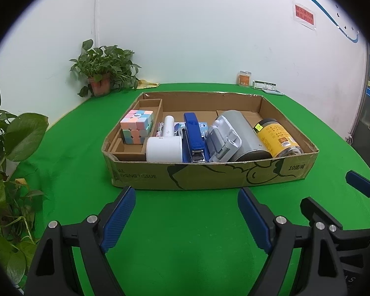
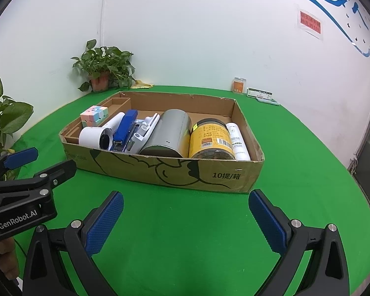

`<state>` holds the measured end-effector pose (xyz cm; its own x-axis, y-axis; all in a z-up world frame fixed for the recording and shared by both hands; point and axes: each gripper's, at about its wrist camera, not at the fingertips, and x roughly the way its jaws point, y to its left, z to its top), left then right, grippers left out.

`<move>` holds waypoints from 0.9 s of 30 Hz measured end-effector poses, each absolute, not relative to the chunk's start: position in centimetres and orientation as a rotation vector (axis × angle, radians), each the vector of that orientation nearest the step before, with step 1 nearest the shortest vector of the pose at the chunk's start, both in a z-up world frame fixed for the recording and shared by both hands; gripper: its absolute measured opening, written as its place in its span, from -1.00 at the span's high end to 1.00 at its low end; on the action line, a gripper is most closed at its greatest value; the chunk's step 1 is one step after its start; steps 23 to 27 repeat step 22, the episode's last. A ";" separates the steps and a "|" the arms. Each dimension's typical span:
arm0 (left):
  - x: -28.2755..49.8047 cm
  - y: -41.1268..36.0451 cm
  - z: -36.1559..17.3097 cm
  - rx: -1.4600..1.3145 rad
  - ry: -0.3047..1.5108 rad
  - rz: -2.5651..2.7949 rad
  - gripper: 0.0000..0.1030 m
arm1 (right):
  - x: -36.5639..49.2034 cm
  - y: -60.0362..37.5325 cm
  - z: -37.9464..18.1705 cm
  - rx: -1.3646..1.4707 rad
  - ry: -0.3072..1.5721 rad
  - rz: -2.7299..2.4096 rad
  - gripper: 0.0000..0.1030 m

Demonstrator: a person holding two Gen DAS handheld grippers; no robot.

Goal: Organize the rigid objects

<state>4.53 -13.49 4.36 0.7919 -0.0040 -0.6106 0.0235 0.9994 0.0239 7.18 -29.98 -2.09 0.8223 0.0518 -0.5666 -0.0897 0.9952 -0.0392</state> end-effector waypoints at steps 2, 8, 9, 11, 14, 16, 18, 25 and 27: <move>4.7 -13.4 4.2 0.029 0.662 -0.015 -0.65 | 7.3 -29.8 -2.2 -0.067 0.601 0.065 -0.98; 5.2 -13.0 4.1 0.031 0.666 -0.012 -0.65 | 7.8 -29.2 -2.5 -0.060 0.610 0.053 -0.98; 5.4 -12.9 4.1 0.027 0.668 -0.012 -0.65 | 7.8 -29.0 -2.6 -0.062 0.612 0.051 -0.98; 5.7 -12.8 4.0 0.024 0.669 -0.012 -0.65 | 8.0 -28.8 -2.7 -0.065 0.615 0.050 -0.98; 5.9 -12.8 3.9 0.024 0.667 -0.015 -0.65 | 8.1 -28.5 -2.7 -0.067 0.615 0.043 -0.98; 5.9 -12.7 3.9 0.018 0.653 -0.018 -0.65 | 8.3 -28.4 -2.6 -0.066 0.613 0.037 -0.98; 5.7 -12.7 4.1 0.027 0.632 -0.014 -0.65 | 8.3 -28.2 -2.6 -0.061 0.612 0.034 -0.98; 6.4 -12.4 4.1 0.014 0.649 -0.030 -0.65 | 8.5 -28.1 -2.6 -0.058 0.613 0.031 -0.98; 6.4 -12.4 4.1 0.014 0.649 -0.030 -0.65 | 8.5 -28.1 -2.6 -0.058 0.613 0.031 -0.98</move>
